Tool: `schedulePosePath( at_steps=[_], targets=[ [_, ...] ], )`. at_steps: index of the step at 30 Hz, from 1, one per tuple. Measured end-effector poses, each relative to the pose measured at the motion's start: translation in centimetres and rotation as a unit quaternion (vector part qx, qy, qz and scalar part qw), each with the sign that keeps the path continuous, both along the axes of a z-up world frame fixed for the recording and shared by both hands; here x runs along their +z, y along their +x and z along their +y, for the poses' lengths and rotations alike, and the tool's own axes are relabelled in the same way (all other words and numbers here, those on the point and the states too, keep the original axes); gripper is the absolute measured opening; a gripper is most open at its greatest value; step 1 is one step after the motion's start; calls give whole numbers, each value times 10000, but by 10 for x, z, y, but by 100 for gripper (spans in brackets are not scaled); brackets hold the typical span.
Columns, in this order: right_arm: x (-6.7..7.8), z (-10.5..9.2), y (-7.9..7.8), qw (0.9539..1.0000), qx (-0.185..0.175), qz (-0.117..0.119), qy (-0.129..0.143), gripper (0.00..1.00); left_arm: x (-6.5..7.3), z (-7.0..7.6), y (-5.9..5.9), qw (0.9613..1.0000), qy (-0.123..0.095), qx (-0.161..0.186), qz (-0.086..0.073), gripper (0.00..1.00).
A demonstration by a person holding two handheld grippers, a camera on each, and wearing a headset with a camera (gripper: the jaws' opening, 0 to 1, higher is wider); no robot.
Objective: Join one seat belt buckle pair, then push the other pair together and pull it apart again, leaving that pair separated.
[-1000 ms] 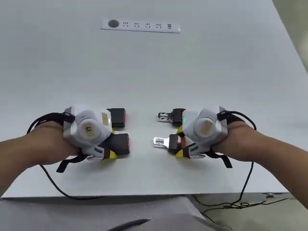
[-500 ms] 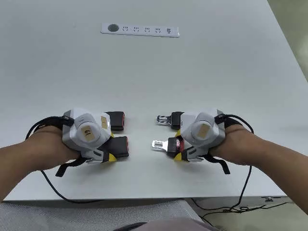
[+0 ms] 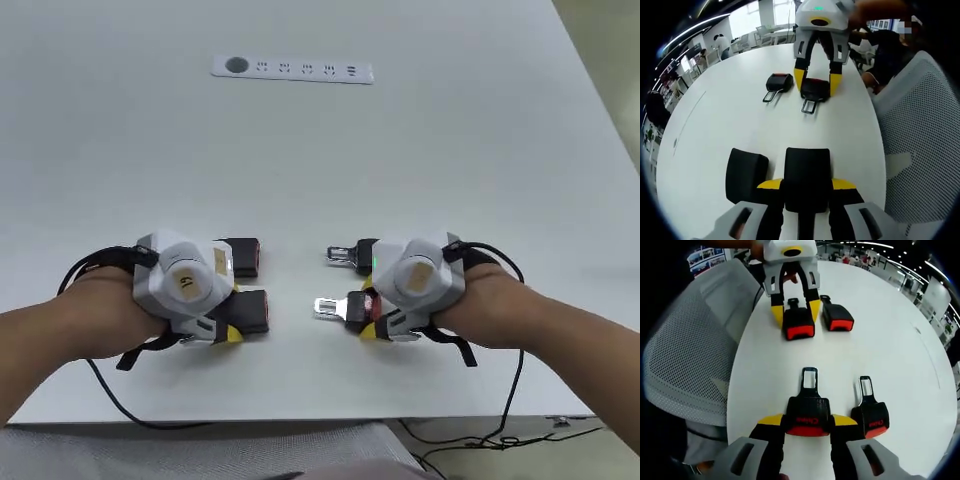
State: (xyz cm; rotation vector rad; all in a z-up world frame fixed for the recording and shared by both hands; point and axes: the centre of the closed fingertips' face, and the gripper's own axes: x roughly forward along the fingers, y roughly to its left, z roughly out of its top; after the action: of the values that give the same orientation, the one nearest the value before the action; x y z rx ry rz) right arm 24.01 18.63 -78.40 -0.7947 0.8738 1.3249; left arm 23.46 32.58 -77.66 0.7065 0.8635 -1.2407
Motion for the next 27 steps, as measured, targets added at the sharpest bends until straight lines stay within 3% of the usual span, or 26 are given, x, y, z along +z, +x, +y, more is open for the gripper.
schedulePosePath(
  at_steps=[18,27],
  targets=[
    [1,47,-9,9996,210,12,213,33,-4,0,1,9997,78,-240,37,35],
    [2,60,-10,9993,246,28,279,33,-2,0,0,9995,145,-257,57,35]
  ],
)
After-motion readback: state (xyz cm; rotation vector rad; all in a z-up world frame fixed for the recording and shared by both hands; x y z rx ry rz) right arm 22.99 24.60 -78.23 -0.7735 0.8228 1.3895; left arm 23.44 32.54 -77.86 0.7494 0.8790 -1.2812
